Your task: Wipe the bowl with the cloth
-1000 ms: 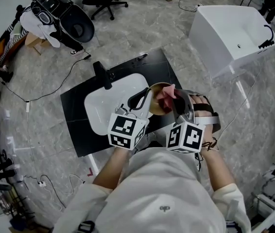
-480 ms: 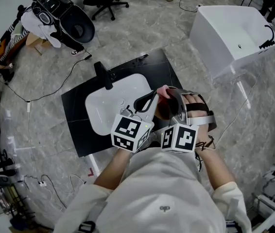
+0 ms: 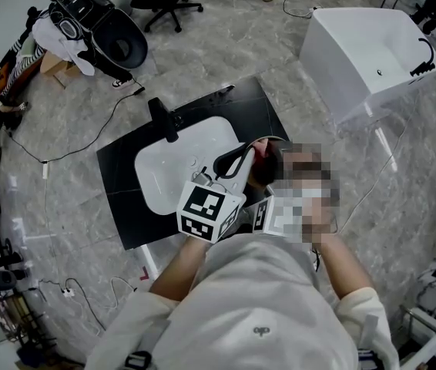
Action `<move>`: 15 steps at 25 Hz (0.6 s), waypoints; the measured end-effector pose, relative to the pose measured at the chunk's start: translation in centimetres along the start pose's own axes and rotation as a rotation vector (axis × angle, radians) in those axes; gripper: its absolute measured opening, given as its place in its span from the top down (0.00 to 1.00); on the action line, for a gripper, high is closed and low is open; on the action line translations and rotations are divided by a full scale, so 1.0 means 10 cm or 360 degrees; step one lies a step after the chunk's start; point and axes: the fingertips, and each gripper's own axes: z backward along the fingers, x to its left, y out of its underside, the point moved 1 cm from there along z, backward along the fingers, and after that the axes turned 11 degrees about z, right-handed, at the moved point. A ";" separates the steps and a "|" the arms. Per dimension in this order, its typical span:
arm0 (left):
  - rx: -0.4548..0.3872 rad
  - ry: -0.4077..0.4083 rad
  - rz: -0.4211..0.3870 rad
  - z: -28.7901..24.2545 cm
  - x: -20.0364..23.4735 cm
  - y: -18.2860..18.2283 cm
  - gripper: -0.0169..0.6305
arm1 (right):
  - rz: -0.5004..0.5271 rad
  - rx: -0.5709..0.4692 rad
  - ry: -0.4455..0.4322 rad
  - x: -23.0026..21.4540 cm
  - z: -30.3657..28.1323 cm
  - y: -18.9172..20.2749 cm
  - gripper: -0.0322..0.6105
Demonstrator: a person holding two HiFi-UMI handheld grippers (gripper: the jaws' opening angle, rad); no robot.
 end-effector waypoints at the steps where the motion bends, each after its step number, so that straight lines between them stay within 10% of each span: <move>1: -0.0001 -0.0003 -0.0005 0.00 0.00 0.00 0.93 | 0.0016 0.0016 -0.0002 0.02 -0.01 0.01 0.92; 15: 0.0011 -0.0013 0.0001 -0.01 0.01 0.05 0.93 | -0.0100 -0.0059 -0.0436 0.45 0.08 -0.13 0.92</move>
